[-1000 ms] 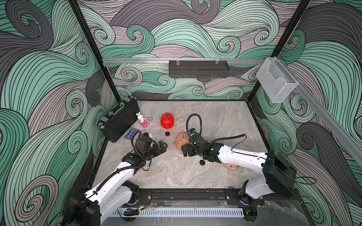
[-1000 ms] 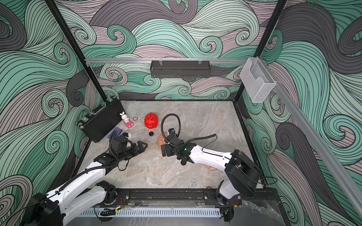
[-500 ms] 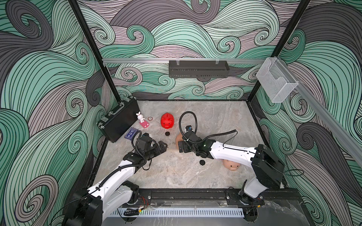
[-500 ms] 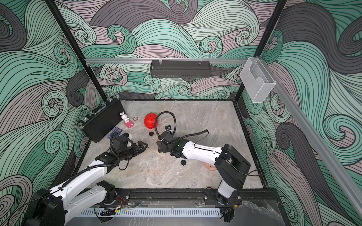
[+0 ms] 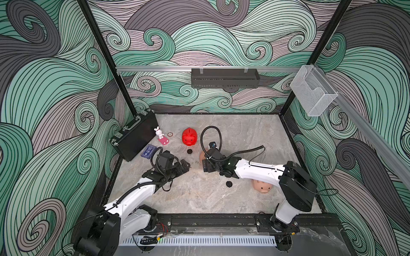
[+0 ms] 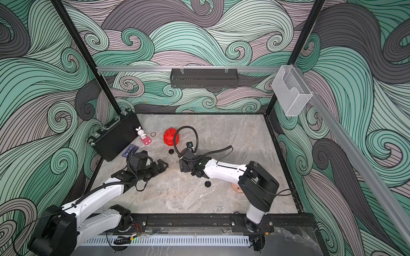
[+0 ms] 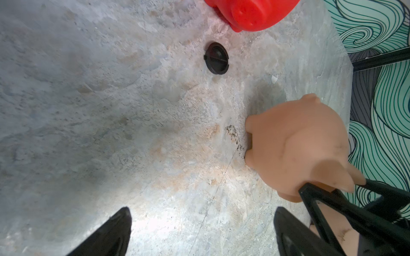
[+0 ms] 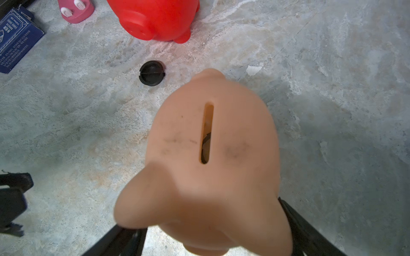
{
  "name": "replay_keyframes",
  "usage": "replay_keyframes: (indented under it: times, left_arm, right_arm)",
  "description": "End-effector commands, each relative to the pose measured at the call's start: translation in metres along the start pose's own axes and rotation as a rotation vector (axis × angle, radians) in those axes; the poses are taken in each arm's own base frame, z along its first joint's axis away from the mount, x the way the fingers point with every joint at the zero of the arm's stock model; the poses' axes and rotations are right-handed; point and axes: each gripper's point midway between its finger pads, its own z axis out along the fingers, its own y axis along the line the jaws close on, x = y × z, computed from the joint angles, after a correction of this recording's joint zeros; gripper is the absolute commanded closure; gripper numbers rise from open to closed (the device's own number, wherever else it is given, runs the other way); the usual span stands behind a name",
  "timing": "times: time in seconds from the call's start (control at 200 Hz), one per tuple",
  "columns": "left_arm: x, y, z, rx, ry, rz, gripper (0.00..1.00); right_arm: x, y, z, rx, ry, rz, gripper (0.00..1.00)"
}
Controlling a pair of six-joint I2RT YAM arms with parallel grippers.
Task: Open piggy banks
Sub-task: Move the piggy bank to the center of the board.
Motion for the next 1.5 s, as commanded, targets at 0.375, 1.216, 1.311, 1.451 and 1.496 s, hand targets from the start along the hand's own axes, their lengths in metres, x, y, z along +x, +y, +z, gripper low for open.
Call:
replay_keyframes:
  times: [0.375, 1.216, 1.311, 1.451, 1.496]
  left_arm:
    - [-0.047, -0.032, 0.017, 0.016, -0.058, 0.019, 0.01]
    - [-0.070, -0.045, 0.035, 0.023, -0.051, 0.020, 0.01]
    - [-0.070, -0.044, 0.035, 0.021, -0.049, 0.021, 0.02]
    - [-0.069, -0.043, 0.033, 0.018, -0.047, 0.023, 0.01]
    - [-0.069, -0.043, 0.032, 0.016, -0.046, 0.025, 0.01]
  right_arm:
    - [-0.037, -0.027, 0.035, 0.027, 0.020, 0.048, 0.15]
    - [-0.103, -0.061, 0.092, 0.090, 0.043, 0.101, 0.17]
    - [-0.105, -0.061, 0.093, 0.084, 0.043, 0.081, 0.20]
    - [-0.106, -0.063, 0.093, 0.071, 0.049, 0.082, 0.20]
    - [-0.106, -0.063, 0.093, 0.065, 0.050, 0.084, 0.20]
